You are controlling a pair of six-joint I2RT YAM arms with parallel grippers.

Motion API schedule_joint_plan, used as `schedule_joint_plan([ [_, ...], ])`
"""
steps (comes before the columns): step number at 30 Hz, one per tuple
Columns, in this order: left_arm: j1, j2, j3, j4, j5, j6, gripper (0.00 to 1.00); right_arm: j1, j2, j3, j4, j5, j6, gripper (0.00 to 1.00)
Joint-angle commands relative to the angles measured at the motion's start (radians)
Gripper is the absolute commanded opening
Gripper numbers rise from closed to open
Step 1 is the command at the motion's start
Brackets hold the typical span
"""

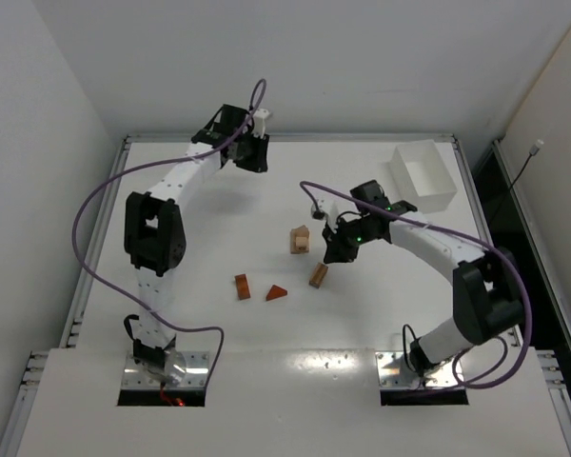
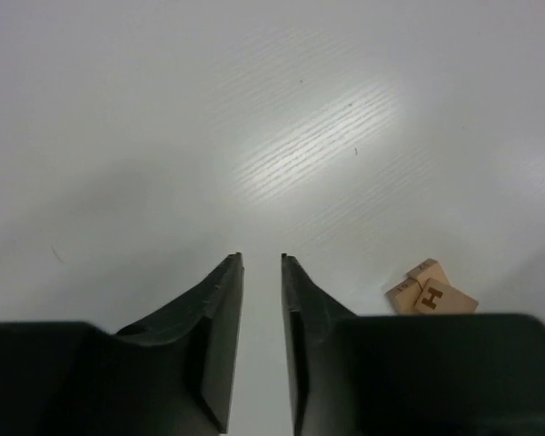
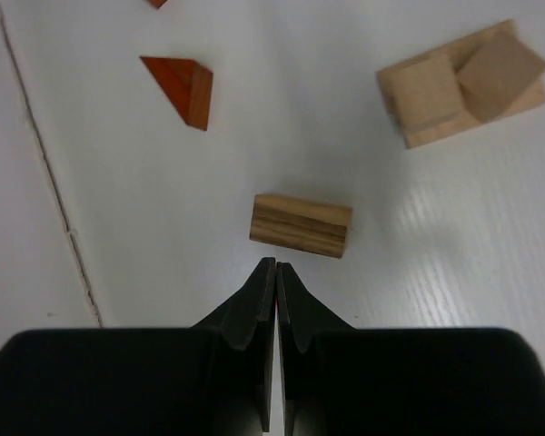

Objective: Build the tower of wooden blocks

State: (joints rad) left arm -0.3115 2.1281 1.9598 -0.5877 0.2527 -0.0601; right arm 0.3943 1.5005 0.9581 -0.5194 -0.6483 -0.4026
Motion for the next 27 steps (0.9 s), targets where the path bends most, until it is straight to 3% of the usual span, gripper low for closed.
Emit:
schedule_joint_plan([
  [1,0.034,-0.048,-0.065,0.031,-0.006,-0.053,0.28,0.034,0.076,0.073,-0.074,-0.105,-0.166,0.0],
  [3,0.047,-0.057,-0.075,0.031,-0.006,-0.053,0.32,0.058,0.118,0.114,-0.089,-0.105,-0.176,0.0],
  [8,0.083,-0.077,-0.095,0.031,-0.006,-0.063,0.6,0.093,0.217,0.191,-0.087,-0.105,-0.176,0.0],
  [15,0.092,-0.068,-0.076,0.031,-0.006,-0.072,0.64,0.133,0.313,0.251,-0.053,-0.034,-0.166,0.0],
  [20,0.101,-0.059,-0.056,0.031,0.003,-0.072,0.64,0.143,0.385,0.301,-0.044,-0.005,-0.147,0.06],
  [27,0.111,-0.059,-0.056,0.031,0.003,-0.072,0.64,0.143,0.42,0.347,-0.044,0.013,-0.116,0.23],
])
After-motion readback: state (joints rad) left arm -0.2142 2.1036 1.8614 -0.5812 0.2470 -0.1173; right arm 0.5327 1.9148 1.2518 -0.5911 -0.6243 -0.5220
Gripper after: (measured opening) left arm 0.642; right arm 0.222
